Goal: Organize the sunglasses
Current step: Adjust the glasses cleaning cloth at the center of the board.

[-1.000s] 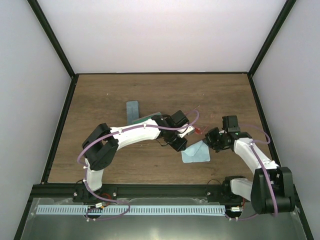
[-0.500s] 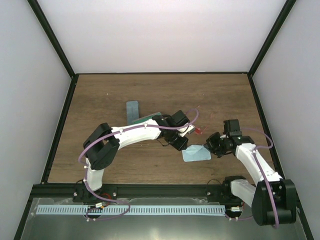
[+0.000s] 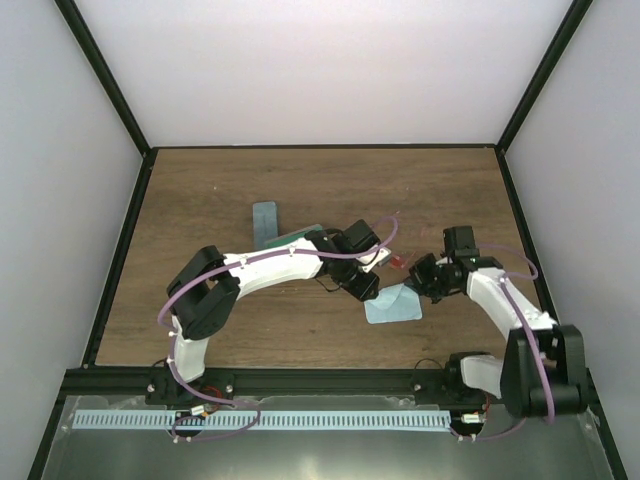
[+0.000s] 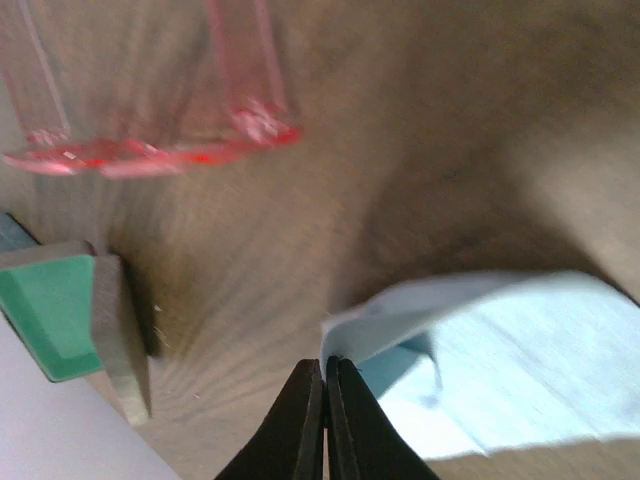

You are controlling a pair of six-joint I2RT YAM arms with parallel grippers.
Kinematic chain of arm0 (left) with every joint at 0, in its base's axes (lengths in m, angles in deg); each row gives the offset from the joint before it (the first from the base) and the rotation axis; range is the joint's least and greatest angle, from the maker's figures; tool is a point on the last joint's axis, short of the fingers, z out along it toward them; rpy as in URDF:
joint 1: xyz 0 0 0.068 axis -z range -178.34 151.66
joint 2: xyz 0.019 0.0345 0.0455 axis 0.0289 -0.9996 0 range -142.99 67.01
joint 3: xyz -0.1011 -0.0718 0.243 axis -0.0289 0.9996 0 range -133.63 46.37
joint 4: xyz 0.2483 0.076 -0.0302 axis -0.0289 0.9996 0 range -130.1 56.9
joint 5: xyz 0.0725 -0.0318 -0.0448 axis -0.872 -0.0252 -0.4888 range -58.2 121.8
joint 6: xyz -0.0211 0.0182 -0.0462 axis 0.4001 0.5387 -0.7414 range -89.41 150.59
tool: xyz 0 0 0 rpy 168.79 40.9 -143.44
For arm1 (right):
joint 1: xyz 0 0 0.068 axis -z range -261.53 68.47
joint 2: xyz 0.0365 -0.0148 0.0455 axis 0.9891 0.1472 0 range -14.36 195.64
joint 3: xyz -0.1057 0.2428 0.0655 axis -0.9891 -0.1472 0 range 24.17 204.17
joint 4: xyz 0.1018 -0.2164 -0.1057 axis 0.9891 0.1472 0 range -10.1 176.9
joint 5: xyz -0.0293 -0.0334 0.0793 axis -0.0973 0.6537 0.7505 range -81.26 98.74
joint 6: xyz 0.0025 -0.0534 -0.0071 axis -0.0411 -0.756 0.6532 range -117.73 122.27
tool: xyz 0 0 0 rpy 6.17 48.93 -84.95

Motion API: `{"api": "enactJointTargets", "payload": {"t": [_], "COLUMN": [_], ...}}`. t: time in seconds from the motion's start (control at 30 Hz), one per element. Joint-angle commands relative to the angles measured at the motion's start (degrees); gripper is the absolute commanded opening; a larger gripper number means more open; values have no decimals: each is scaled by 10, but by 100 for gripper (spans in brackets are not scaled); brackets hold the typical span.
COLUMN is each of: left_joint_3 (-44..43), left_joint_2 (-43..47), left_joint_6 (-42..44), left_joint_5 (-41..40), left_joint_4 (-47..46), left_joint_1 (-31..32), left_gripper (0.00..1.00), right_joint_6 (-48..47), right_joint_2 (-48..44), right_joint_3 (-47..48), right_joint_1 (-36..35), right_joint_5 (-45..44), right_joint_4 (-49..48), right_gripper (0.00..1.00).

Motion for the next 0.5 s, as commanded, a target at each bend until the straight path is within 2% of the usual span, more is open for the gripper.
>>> {"api": "enactJointTargets", "payload": {"t": [0.0, 0.07, 0.13, 0.2, 0.23, 0.33, 0.47], "left_joint_3": [3, 5, 10, 15, 17, 20, 16], "left_joint_2": [26, 30, 35, 40, 42, 43, 40], "left_joint_6": [-7, -7, -7, -9, -10, -14, -18], "left_joint_5": [-16, -20, -25, -30, -32, -34, -24], "left_joint_4": [-5, 1, 4, 5, 4, 0, -6], "left_joint_1": [-4, -5, -6, -6, -6, -7, -13], "left_gripper": [30, 31, 32, 33, 33, 33, 33], "right_joint_6": [-17, -29, -43, -57, -63, -76, -87], "right_joint_2": [85, 129, 151, 145, 135, 95, 42], "right_joint_3": [69, 101, 131, 150, 153, 139, 82], "right_joint_1": [6, 6, 6, 6, 6, 6, 2], "right_joint_5": [16, 23, 19, 6, -3, -25, -30], "right_joint_4": [-68, -73, -67, -58, -51, -29, -5], "right_gripper": [2, 11, 34, 44, 46, 46, 28]}}
